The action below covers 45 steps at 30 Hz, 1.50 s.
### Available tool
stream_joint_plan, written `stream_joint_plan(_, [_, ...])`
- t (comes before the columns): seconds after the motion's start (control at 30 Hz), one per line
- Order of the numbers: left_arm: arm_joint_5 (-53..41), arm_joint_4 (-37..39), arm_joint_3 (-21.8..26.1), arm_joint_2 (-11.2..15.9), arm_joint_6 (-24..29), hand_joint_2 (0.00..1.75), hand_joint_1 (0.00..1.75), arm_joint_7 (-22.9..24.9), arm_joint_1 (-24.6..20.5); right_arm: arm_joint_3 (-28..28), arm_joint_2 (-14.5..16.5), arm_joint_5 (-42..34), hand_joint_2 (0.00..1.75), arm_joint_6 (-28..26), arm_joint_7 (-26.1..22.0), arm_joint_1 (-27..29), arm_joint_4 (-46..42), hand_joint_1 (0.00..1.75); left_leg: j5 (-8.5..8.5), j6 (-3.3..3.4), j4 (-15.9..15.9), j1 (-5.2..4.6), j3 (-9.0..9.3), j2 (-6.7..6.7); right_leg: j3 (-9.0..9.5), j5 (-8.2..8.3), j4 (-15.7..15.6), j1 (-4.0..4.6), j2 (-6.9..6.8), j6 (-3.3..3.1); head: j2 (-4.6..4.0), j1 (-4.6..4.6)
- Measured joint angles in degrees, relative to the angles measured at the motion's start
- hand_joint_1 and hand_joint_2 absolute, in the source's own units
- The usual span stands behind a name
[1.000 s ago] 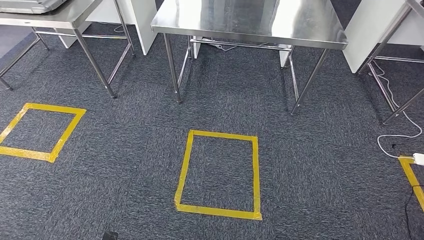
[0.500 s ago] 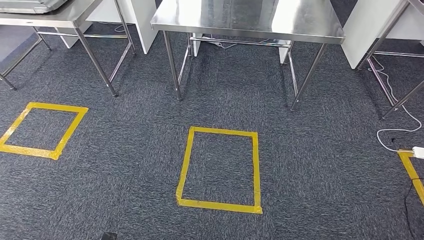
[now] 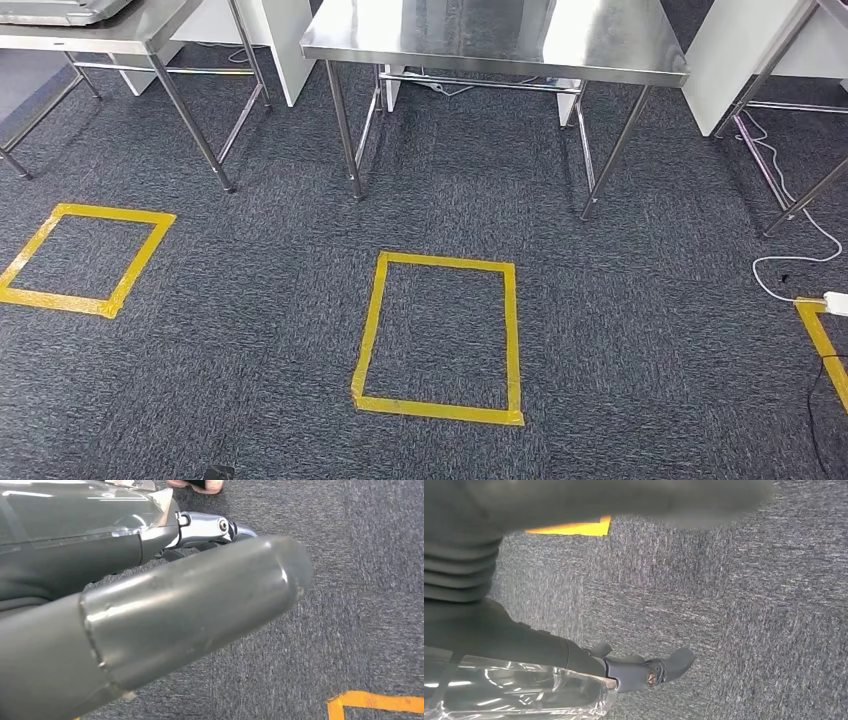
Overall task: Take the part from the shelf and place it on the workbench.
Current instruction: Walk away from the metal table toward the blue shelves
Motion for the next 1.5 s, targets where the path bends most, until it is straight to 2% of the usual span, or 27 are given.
stream_joint_plan(0.03, [0.03,0.00,-0.11,-0.04,0.01,0.00,0.00,0.01,-0.01,0.15,-0.11,0.13,0.00,0.10,0.02,-0.02,-0.01,0.00,0.43,0.12,-0.63,0.23,0.25,0.03,-1.07,-1.21,2.12,0.05,0.05,-0.13,0.00,0.09])
stream_joint_plan(0.1, [0.15,0.00,-0.34,-0.09,0.02,0.00,0.00,0.04,-0.01,0.35,-0.28,0.32,0.00,0.27,0.13,-0.04,-0.01,0.00,0.83,0.16,-0.99,0.49,0.15,-0.01,-4.81,-4.68,9.66,-0.19,0.15,-0.32,0.00,0.24])
stream_joint_plan(0.17, [0.25,0.01,-0.50,-0.08,0.02,0.00,0.00,0.10,0.03,0.45,-0.38,0.40,0.00,0.56,0.29,0.01,-0.01,0.00,0.90,-0.05,-0.81,0.57,-0.17,-0.18,-7.60,-6.35,15.36,-0.59,0.17,0.26,0.00,0.30])
stream_joint_plan(0.2, [0.26,0.01,-0.58,-0.10,0.02,0.00,0.00,0.13,0.03,0.52,-0.40,0.45,0.00,0.73,0.34,0.05,-0.01,0.00,0.89,-0.24,-0.60,0.70,-0.32,-0.33,-7.50,-5.75,15.07,-0.87,0.16,0.90,0.00,0.30])
stream_joint_plan(0.27, [0.32,0.02,-0.73,-0.18,0.03,0.00,0.00,0.16,0.02,0.69,-0.51,0.60,0.00,0.98,0.39,0.06,-0.01,0.00,0.61,-0.92,0.25,1.11,-0.65,-0.69,-4.24,-2.47,8.29,-1.62,0.19,2.55,0.00,0.33])
stream_joint_plan(0.3, [0.36,0.02,-0.77,-0.09,0.04,0.00,0.00,0.17,0.01,0.79,-0.45,0.71,0.00,1.05,0.42,0.00,-0.01,0.00,0.35,-1.48,0.84,1.15,-0.91,-0.88,-2.63,-1.10,4.79,-1.79,0.41,3.07,0.00,0.46])
stream_joint_plan(0.33, [0.40,0.01,-0.80,-0.01,0.07,0.00,0.00,0.19,-0.02,0.90,-0.43,0.81,0.00,1.09,0.45,-0.06,-0.02,0.00,0.07,-2.04,1.51,1.10,-1.21,-1.04,-1.66,-0.26,2.42,-1.80,0.60,2.94,0.00,0.59])
stream_joint_plan(0.37, [0.43,0.01,-0.82,0.08,0.10,0.00,0.00,0.18,-0.05,1.01,-0.40,0.92,0.00,1.11,0.51,-0.11,-0.04,0.00,-0.15,-2.50,2.00,0.98,-1.48,-1.18,-1.42,-0.03,1.50,-1.72,0.78,2.38,0.00,0.61])
stream_joint_plan(0.43, [0.44,0.01,-0.86,0.16,0.16,0.00,0.00,0.16,-0.06,1.22,-0.40,1.06,0.00,1.13,0.61,-0.17,-0.08,0.00,-0.26,-3.02,2.48,0.95,-1.84,-1.39,-1.72,-0.06,1.88,-1.57,0.84,0.72,0.00,0.44])
stream_joint_plan(0.5, [0.45,0.02,-0.88,0.22,0.17,0.00,0.00,0.16,0.02,1.44,-0.33,1.16,0.00,1.13,0.66,-0.19,-0.08,0.00,-1.13,-3.21,3.54,1.29,-2.41,-1.28,-1.73,0.27,2.08,-1.64,0.65,-0.31,0.00,0.27])
stream_joint_plan(0.57, [0.45,0.02,-0.91,0.27,0.17,0.00,0.00,0.17,0.03,1.66,-0.31,1.22,0.00,1.13,0.72,-0.17,-0.08,0.00,-4.55,-3.33,8.39,1.43,-4.55,-0.88,-2.09,0.69,2.09,-1.43,0.46,-1.02,0.00,0.19])
stream_joint_plan(0.63, [0.45,0.02,-1.02,0.27,0.17,0.00,0.00,0.18,0.04,1.75,-0.32,1.22,0.00,1.13,0.82,-0.10,-0.08,0.00,-8.69,-3.28,16.28,1.34,-8.03,-0.66,-2.61,0.92,2.12,-0.97,0.27,-1.40,0.00,0.15])
stream_joint_plan(0.67, [0.45,0.02,-1.09,0.27,0.17,0.00,0.00,0.19,0.09,1.77,-0.32,1.22,0.00,1.13,0.86,-0.07,-0.08,0.00,-9.69,-3.10,19.17,1.27,-9.25,-0.63,-2.82,1.01,2.13,-0.68,0.17,-1.55,0.00,0.16])
stream_joint_plan(0.7, [0.46,0.02,-1.16,0.27,0.17,0.00,0.00,0.20,0.15,1.79,-0.32,1.22,0.00,1.13,0.90,-0.06,-0.08,0.00,-9.49,-2.76,19.89,1.15,-9.38,-0.62,-2.95,1.08,2.13,-0.42,0.11,-1.65,0.00,0.16])
stream_joint_plan(0.73, [0.46,0.02,-1.21,0.27,0.17,0.00,0.00,0.20,0.20,1.81,-0.31,1.23,0.00,1.13,0.93,-0.06,-0.08,0.00,-8.30,-2.25,18.36,0.95,-8.38,-0.62,-2.98,1.11,2.13,-0.17,0.08,-1.69,0.00,0.16])
stream_joint_plan(0.8, [0.46,0.02,-1.26,0.33,0.17,0.00,0.00,0.21,0.17,1.88,-0.24,1.32,0.00,1.13,0.98,-0.08,-0.08,0.00,-4.93,-0.65,10.65,0.23,-3.96,-0.46,-2.86,1.14,2.12,0.18,0.04,-1.73,0.00,0.19])
stream_joint_plan(0.87, [0.45,0.02,-1.31,0.42,0.17,0.00,0.00,0.20,0.06,1.99,-0.14,1.42,0.00,1.13,0.99,-0.10,-0.09,0.00,-3.33,0.42,4.90,-0.53,-0.90,0.02,-2.88,1.16,2.16,0.46,-0.09,-1.67,0.00,0.22])
stream_joint_plan(0.97, [0.48,0.02,-1.39,0.46,0.19,0.00,0.00,0.20,0.01,2.09,-0.17,1.47,0.00,1.13,1.00,-0.12,-0.10,0.00,-2.89,0.65,3.51,-0.84,-0.53,0.18,-3.08,1.32,2.11,0.55,-0.50,-1.20,0.00,0.19])
stream_joint_plan(1.03, [0.49,0.02,-1.46,0.38,0.22,0.00,0.00,0.20,-0.02,2.10,-0.17,1.47,0.00,1.10,1.04,-0.10,-0.11,0.00,-2.04,0.82,2.45,-0.56,-0.30,0.08,-3.99,0.26,3.73,0.62,-0.51,-0.89,0.00,0.26])
stream_joint_plan(1.13, [0.48,0.03,-1.62,0.25,0.23,0.00,0.00,0.24,-0.02,2.12,-0.31,1.46,0.00,1.10,1.17,-0.06,-0.12,0.00,-1.41,0.96,1.91,-0.46,-0.55,0.03,-8.53,-4.34,13.42,0.37,-0.19,-0.87,0.00,0.37])
stream_joint_plan(1.2, [0.48,0.04,-1.70,0.21,0.22,0.00,0.00,0.32,0.07,2.12,-0.39,1.47,0.00,1.17,1.19,0.10,-0.12,0.00,-1.31,0.91,1.95,-0.47,-0.72,-0.09,-10.29,-5.53,17.69,0.22,-0.14,-0.27,0.00,0.38])
stream_joint_plan(1.23, [0.48,0.04,-1.72,0.17,0.22,0.00,0.00,0.34,0.09,2.12,-0.40,1.48,0.00,1.21,1.19,0.18,-0.12,0.00,-1.28,0.88,1.97,-0.46,-0.71,-0.19,-9.48,-4.69,16.37,0.12,-0.14,0.23,0.00,0.39])
stream_joint_plan(1.3, [0.48,0.04,-1.76,0.05,0.22,0.00,0.00,0.38,0.10,2.12,-0.47,1.51,0.00,1.21,1.19,0.26,-0.12,0.00,-1.27,0.72,2.03,-0.46,-0.58,-0.43,-5.23,-1.52,8.23,-0.15,-0.07,1.08,0.00,0.39])
stream_joint_plan(1.33, [0.48,0.04,-1.78,0.02,0.22,0.00,0.00,0.39,0.08,2.13,-0.52,1.52,0.00,1.21,1.19,0.25,-0.12,0.00,-1.33,0.53,2.13,-0.59,-0.55,-0.53,-3.36,-0.18,4.33,-0.15,-0.02,1.05,0.00,0.38])
stream_joint_plan(1.4, [0.48,0.04,-1.81,-0.01,0.22,0.00,0.00,0.40,0.07,2.14,-0.62,1.54,0.00,1.21,1.19,0.20,-0.12,0.00,-1.40,0.01,2.28,-0.82,-0.62,-0.64,-1.81,0.93,0.62,0.03,0.07,0.29,0.00,0.31])
stream_joint_plan(1.43, [0.49,0.04,-1.83,-0.01,0.23,0.00,0.00,0.40,0.07,2.14,-0.66,1.54,0.00,1.21,1.19,0.19,-0.12,0.00,-1.39,-0.29,2.31,-0.89,-0.67,-0.67,-1.88,1.08,0.54,0.19,0.06,-0.22,0.00,0.28])
stream_joint_plan(1.5, [0.49,0.05,-1.89,0.01,0.23,0.00,0.00,0.41,0.10,2.15,-0.65,1.55,0.00,1.21,1.19,0.16,-0.13,0.00,-1.72,-0.88,2.72,-0.75,-0.95,-0.67,-1.68,1.41,0.39,-0.24,0.00,-1.08,0.00,0.30])
